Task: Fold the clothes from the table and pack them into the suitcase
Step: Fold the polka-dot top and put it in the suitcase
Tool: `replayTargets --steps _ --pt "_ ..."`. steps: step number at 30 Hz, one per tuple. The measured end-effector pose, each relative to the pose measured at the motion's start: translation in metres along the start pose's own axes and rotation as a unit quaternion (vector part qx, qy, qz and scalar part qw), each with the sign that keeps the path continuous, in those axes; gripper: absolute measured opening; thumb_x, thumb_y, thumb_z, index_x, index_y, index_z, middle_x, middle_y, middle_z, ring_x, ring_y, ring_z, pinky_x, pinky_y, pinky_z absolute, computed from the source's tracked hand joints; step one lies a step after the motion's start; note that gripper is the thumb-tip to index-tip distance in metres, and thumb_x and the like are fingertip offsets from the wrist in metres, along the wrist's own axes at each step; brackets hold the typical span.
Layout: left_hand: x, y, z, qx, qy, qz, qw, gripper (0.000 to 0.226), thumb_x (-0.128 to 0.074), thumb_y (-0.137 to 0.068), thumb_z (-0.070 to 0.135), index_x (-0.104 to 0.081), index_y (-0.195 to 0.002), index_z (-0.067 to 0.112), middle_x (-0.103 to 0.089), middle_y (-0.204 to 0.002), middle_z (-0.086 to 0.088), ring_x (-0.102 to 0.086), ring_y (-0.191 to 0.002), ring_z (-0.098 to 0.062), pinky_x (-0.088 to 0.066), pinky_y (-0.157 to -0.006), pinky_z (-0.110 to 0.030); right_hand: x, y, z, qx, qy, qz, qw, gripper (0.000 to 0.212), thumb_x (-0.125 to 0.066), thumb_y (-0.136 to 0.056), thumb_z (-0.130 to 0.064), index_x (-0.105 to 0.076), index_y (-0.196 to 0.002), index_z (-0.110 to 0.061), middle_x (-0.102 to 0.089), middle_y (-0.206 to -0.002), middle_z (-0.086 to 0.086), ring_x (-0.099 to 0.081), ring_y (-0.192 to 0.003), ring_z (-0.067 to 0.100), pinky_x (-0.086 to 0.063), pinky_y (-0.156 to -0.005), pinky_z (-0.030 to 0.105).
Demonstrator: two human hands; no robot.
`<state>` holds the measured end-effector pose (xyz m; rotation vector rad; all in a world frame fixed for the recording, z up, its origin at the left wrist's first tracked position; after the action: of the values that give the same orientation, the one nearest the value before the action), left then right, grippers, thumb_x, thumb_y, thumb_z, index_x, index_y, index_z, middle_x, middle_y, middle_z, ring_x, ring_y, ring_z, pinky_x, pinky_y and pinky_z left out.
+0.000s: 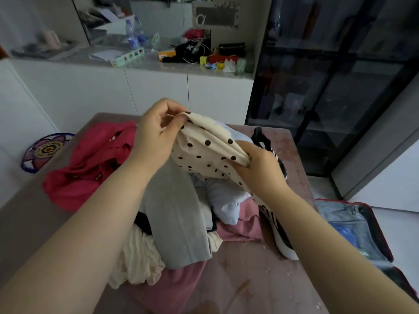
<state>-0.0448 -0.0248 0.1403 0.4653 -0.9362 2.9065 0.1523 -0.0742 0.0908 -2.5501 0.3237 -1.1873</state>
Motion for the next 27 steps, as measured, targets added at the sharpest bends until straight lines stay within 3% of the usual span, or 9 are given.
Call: replayTargets --steps 2,4,7,9,12,16,20,25,27 --pt "0.006 0.013 -0.004 0.01 -0.02 -0.072 0.997 0.034 -0.06 -0.087 -0.001 -0.057 -0.081 0.033 -0.061 -0.081 0.014 -0.058 -0.076 0.011 -0.042 -0.073 -0.006 0.011 0.017 -0.004 0.025 0.036 -0.012 0.999 0.044 -0.061 -0.085 -0.011 -0.057 -0.128 -0.022 -0.064 -0.092 0.0 -0.055 -0.08 0.021 -0.036 -0.063 0.028" --pt "0.004 0.038 -0.026 0.057 -0.086 -0.198 0.975 0.042 -0.066 -0.082 -0.001 -0.061 -0.077 0.04 -0.064 -0.077 0.017 -0.058 -0.077 0.012 -0.041 -0.076 -0.008 -0.002 0.043 0.009 0.033 0.125 -0.129 0.983 0.061 -0.058 -0.085 -0.009 -0.042 -0.141 -0.029 -0.061 -0.122 0.001 -0.057 -0.104 0.025 -0.042 -0.075 0.031" --pt "-0.008 0.094 -0.063 0.166 -0.199 -0.439 0.86 0.036 -0.072 -0.079 0.005 -0.062 -0.089 0.038 -0.064 -0.082 0.019 -0.057 -0.081 0.014 -0.04 -0.077 -0.011 -0.039 0.102 0.04 0.042 0.181 -0.342 0.921 0.063 -0.059 -0.088 -0.022 -0.034 -0.143 -0.036 -0.051 -0.137 -0.003 -0.05 -0.12 0.02 -0.035 -0.098 0.027" --pt "-0.016 0.121 -0.075 0.225 -0.216 -0.506 0.804 0.036 -0.074 -0.077 0.008 -0.063 -0.104 0.029 -0.064 -0.09 0.015 -0.059 -0.087 0.006 -0.041 -0.077 -0.007 -0.051 0.13 0.054 0.031 0.16 -0.401 0.901 0.069 -0.062 -0.086 -0.025 -0.029 -0.146 -0.033 -0.045 -0.14 -0.002 -0.045 -0.124 0.02 -0.03 -0.103 0.027" --pt "-0.027 0.12 -0.072 0.21 -0.218 -0.45 0.84 0.039 -0.074 -0.078 0.015 -0.061 -0.113 0.025 -0.062 -0.093 0.017 -0.059 -0.094 -0.004 -0.04 -0.081 -0.009 -0.055 0.136 0.064 -0.011 0.114 -0.351 0.929 0.071 -0.063 -0.086 -0.034 -0.026 -0.146 -0.03 -0.039 -0.141 -0.004 -0.041 -0.127 0.017 -0.031 -0.106 0.028" --pt "-0.055 0.1 -0.06 0.062 -0.244 -0.34 0.906 0.043 -0.068 -0.084 0.018 -0.056 -0.126 0.021 -0.061 -0.116 0.01 -0.051 -0.111 -0.01 -0.032 -0.099 -0.022 -0.057 0.115 0.061 -0.12 -0.029 -0.175 0.977 0.067 -0.066 -0.086 -0.026 -0.029 -0.142 -0.019 -0.045 -0.132 -0.002 -0.047 -0.115 0.011 -0.04 -0.095 0.026" --pt "-0.084 0.087 -0.051 0.039 -0.239 -0.26 0.935 0.042 -0.062 -0.089 0.025 -0.054 -0.13 0.016 -0.058 -0.128 0.0 -0.05 -0.121 -0.019 -0.033 -0.103 -0.032 -0.069 0.096 0.048 -0.279 -0.228 -0.105 0.927 0.059 -0.065 -0.088 -0.02 -0.034 -0.138 -0.017 -0.051 -0.102 -0.007 -0.052 -0.083 0.001 -0.045 -0.072 0.019" --pt "-0.088 0.066 -0.05 0.165 -0.26 -0.224 0.925 0.073 -0.063 -0.079 0.057 -0.041 -0.138 0.021 -0.049 -0.138 0.001 -0.046 -0.126 -0.02 -0.035 -0.104 -0.033 -0.085 0.093 0.01 -0.065 -0.098 -0.1 0.988 0.036 -0.051 -0.088 -0.002 -0.054 -0.124 -0.008 -0.055 -0.099 0.008 -0.047 -0.083 0.019 -0.039 -0.077 0.028" --pt "-0.082 0.061 -0.053 0.194 -0.318 -0.23 0.899 0.064 -0.067 -0.077 0.053 -0.049 -0.128 0.02 -0.059 -0.123 0.0 -0.055 -0.114 -0.022 -0.042 -0.096 -0.033 -0.092 0.097 -0.007 0.026 -0.049 -0.099 0.994 0.039 -0.052 -0.082 -0.001 -0.058 -0.12 -0.01 -0.055 -0.091 0.011 -0.051 -0.078 0.029 -0.042 -0.073 0.036"
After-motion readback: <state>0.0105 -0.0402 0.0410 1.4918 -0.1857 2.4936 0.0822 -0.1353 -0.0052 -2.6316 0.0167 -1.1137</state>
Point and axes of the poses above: each hand's wrist, its own y-axis away from the middle knuckle, its own x-axis out of the back of the hand, z = x × y, the point moved 3 cm from there along -y, towards the middle knuckle
